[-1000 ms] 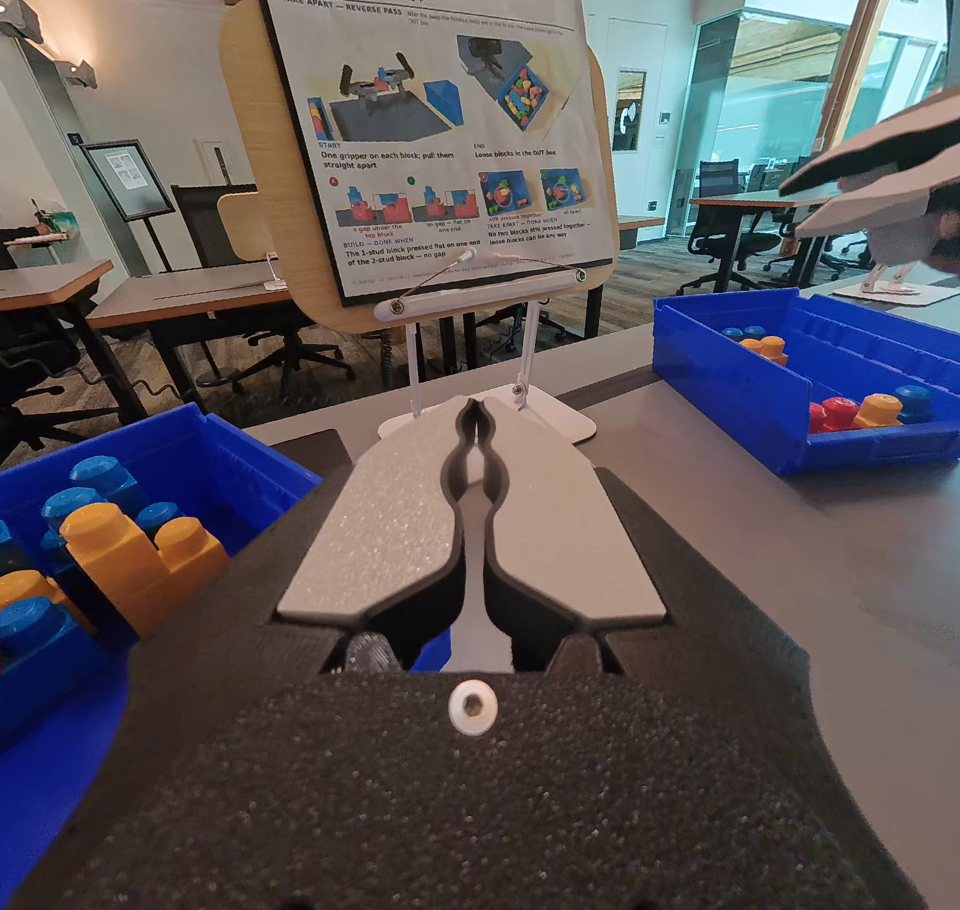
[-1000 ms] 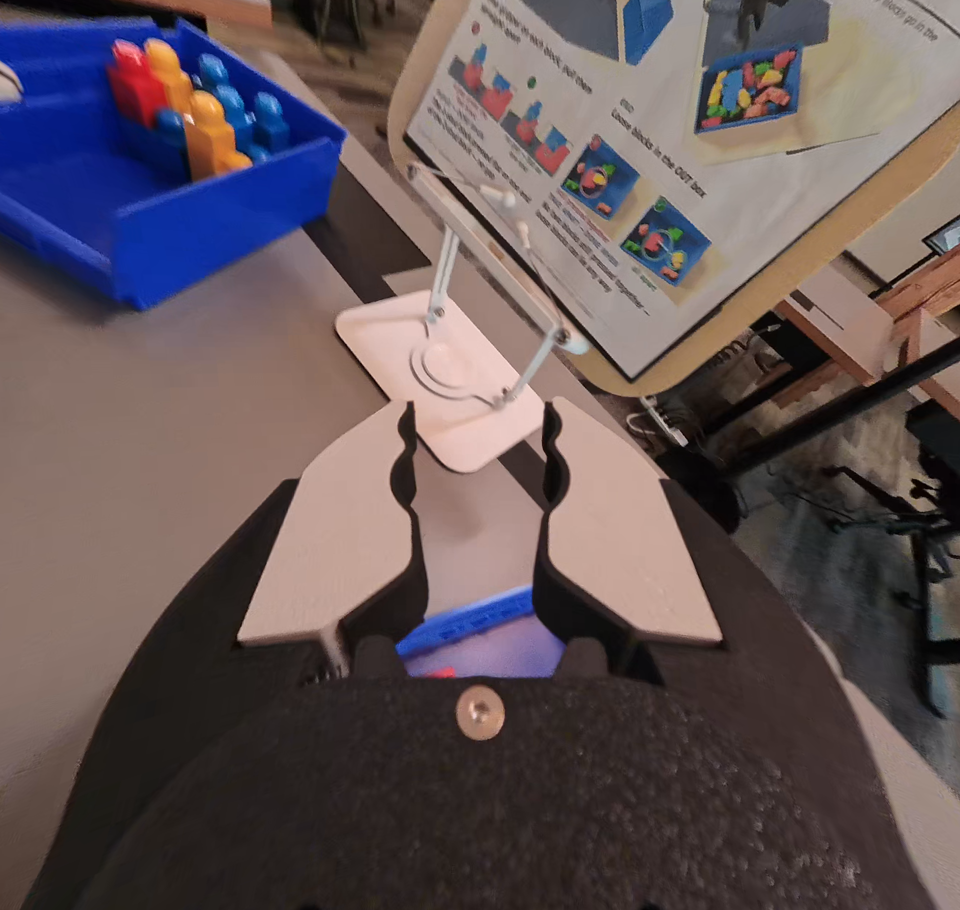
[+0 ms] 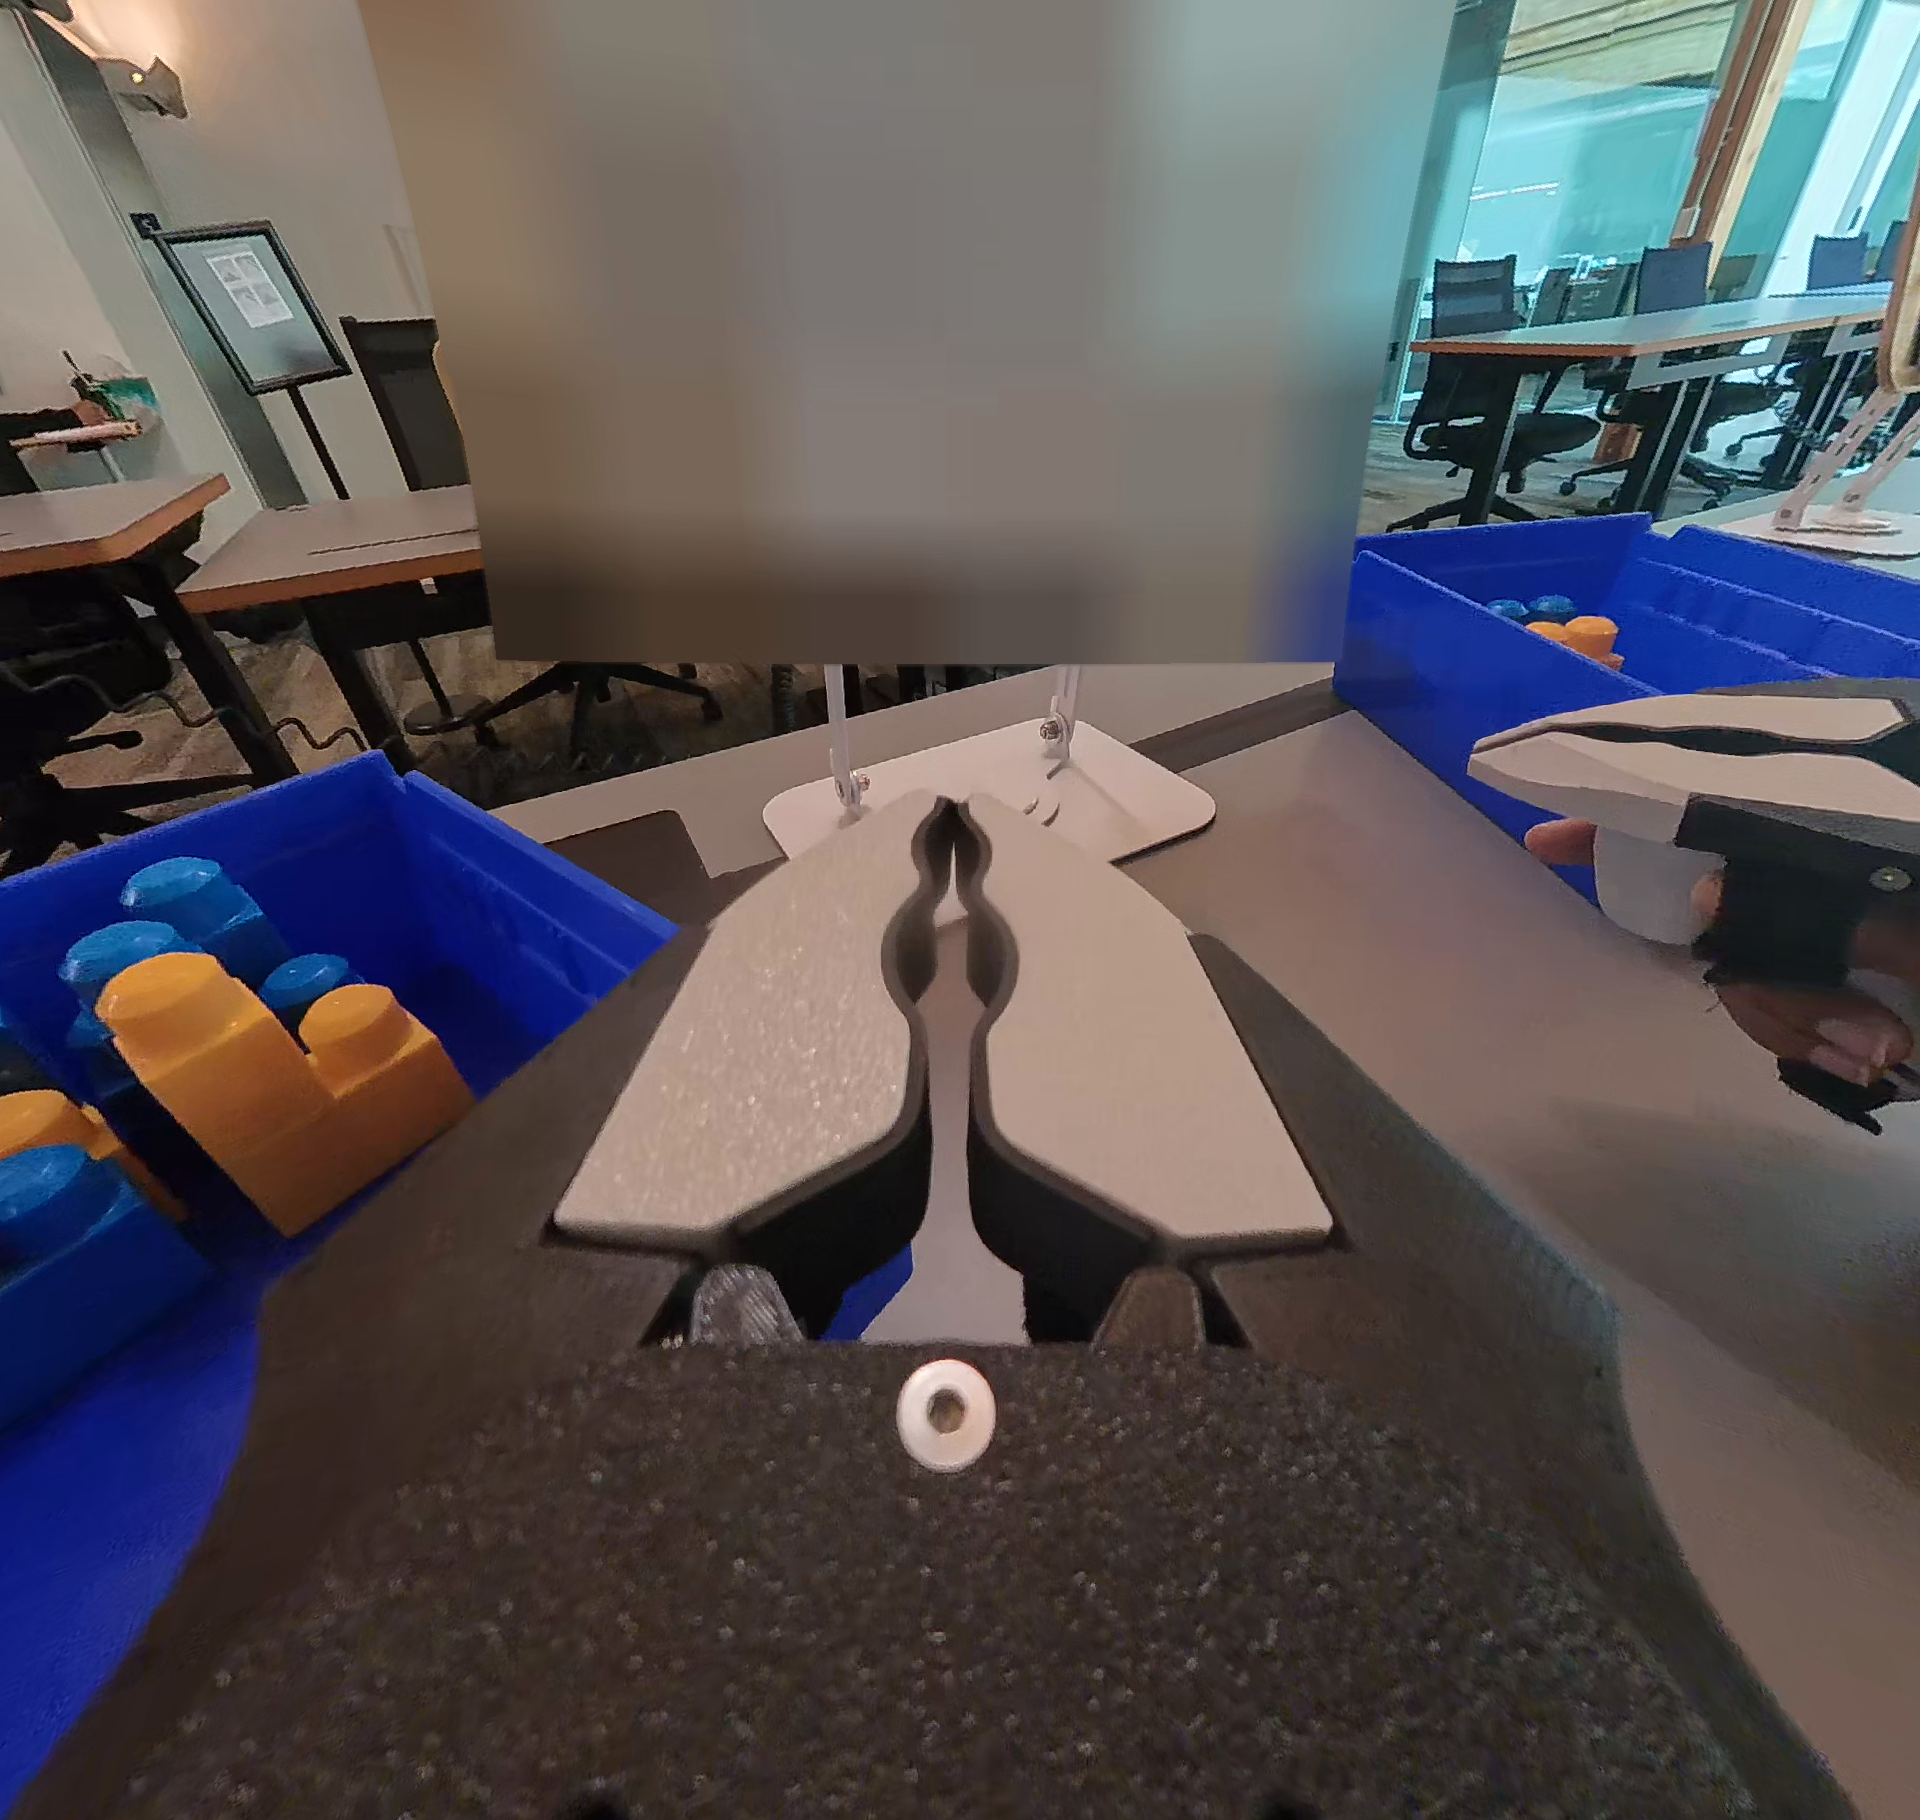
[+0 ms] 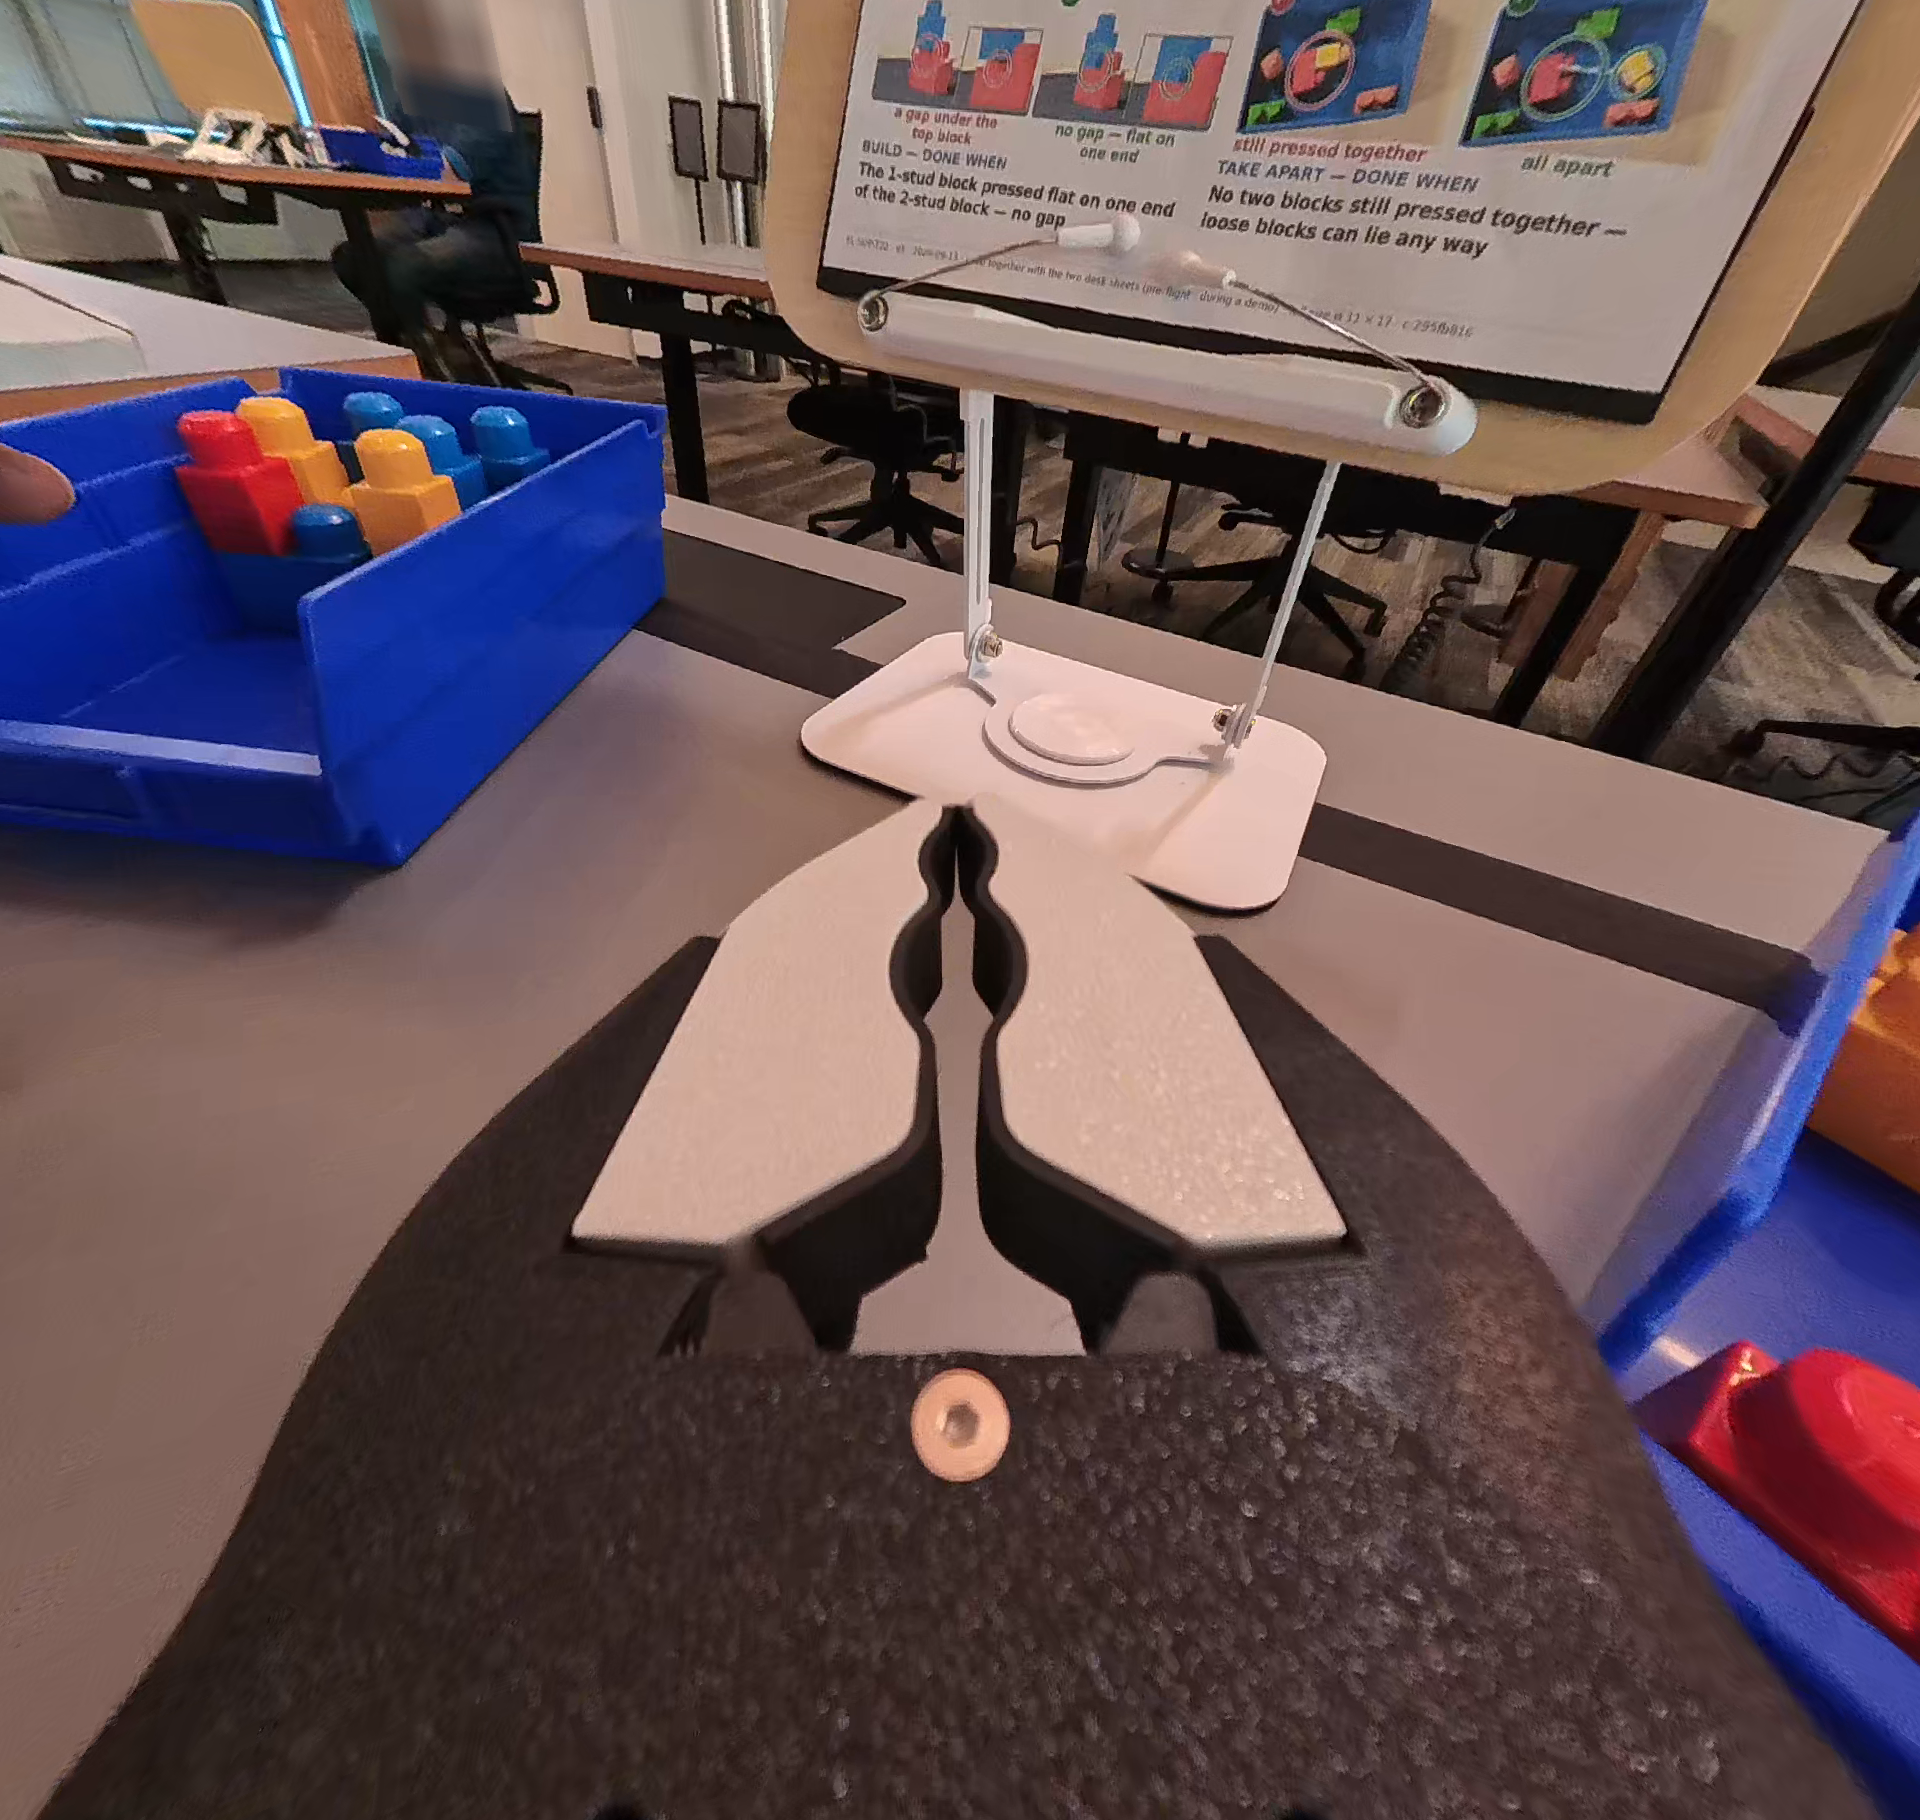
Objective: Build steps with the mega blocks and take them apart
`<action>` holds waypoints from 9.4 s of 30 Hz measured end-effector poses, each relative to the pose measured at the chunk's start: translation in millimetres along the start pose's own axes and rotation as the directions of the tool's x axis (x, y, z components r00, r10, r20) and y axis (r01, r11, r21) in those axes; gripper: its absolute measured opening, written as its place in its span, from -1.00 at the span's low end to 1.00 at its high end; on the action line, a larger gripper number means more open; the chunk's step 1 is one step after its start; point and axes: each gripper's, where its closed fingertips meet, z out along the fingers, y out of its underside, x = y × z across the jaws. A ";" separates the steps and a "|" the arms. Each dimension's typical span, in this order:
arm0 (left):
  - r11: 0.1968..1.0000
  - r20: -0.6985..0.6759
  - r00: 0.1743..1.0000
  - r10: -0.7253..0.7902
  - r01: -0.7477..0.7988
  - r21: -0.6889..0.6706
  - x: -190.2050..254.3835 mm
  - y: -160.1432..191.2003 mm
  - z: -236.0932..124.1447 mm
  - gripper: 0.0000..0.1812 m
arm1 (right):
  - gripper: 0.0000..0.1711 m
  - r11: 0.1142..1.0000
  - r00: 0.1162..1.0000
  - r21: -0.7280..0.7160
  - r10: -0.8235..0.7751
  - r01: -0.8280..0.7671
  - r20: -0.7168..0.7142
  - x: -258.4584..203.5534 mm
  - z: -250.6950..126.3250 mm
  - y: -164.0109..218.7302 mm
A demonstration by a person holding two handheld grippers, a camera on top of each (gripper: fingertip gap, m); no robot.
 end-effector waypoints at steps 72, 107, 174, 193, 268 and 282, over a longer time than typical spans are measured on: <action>0.256 -0.419 0.881 0.218 -0.466 -0.847 -221.9 102.8 40.8 -0.63 | -1.00 0.991 0.991 -0.129 0.045 -0.029 0.126 -3.9 8.3 28.9; 0.669 -0.771 0.529 0.356 -0.720 -0.185 41.9 -42.2 -23.5 -0.64 | -1.00 0.987 0.915 0.135 -0.129 0.083 0.382 -42.5 -24.9 -33.2; 0.991 -0.806 0.590 -0.042 0.128 0.042 155.9 -26.5 -37.1 -0.59 | -0.57 0.958 0.519 0.092 0.066 -0.272 0.852 -101.6 -83.6 -51.9; 0.966 -0.829 0.554 0.078 -0.247 -0.074 173.3 48.9 -30.6 -0.59 | -0.42 0.930 0.559 0.012 -0.231 0.367 0.796 -86.0 -89.9 -9.2; 0.991 -0.731 0.678 0.072 -0.132 -0.025 103.8 8.2 -31.2 -0.60 | -0.58 0.185 0.816 -0.796 -0.076 0.576 0.573 217.8 -61.7 64.6; 0.987 -0.735 0.675 0.071 -0.151 -0.044 105.1 15.5 -30.3 -0.60 | -0.58 0.147 0.844 -0.835 -0.001 0.530 0.536 208.7 -47.4 118.6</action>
